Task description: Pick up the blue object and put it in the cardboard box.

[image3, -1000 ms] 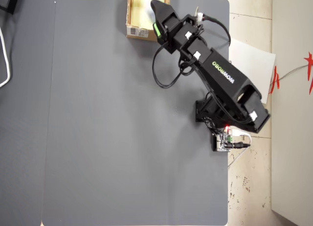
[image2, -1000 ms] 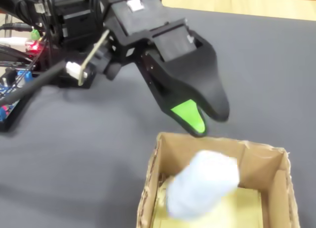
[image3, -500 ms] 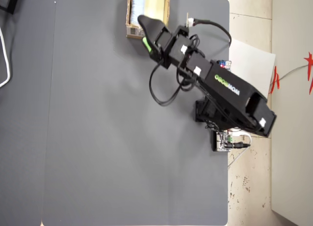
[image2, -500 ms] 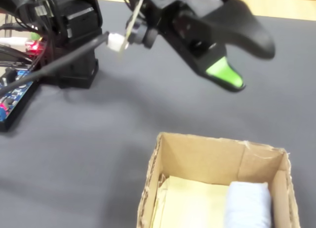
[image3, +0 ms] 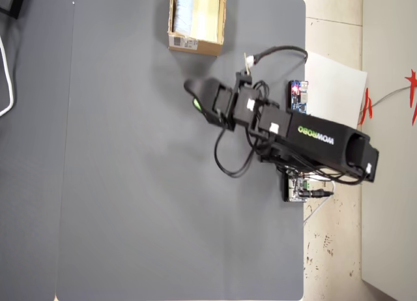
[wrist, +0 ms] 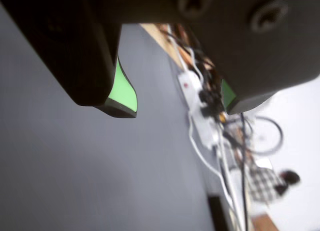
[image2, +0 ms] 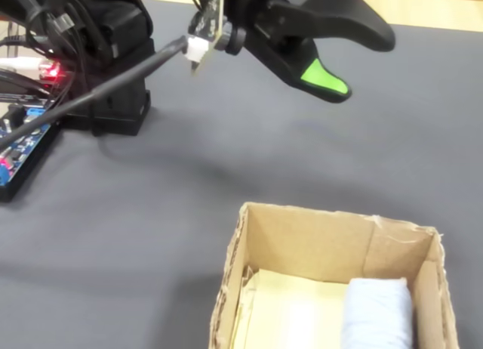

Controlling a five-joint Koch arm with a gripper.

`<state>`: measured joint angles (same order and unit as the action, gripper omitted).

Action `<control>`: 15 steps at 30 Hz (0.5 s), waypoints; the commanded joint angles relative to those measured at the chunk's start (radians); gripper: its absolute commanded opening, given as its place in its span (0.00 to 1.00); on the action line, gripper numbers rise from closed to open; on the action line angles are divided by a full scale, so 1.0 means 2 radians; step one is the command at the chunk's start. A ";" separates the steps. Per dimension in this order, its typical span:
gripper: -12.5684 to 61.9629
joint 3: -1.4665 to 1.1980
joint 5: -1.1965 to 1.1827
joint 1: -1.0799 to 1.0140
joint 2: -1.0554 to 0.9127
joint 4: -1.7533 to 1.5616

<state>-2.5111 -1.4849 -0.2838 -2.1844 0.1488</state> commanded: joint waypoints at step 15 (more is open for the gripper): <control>0.62 -0.106 -0.035 0.051 -0.093 -0.025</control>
<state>-2.7612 -1.5186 -0.1887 -2.2826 0.1473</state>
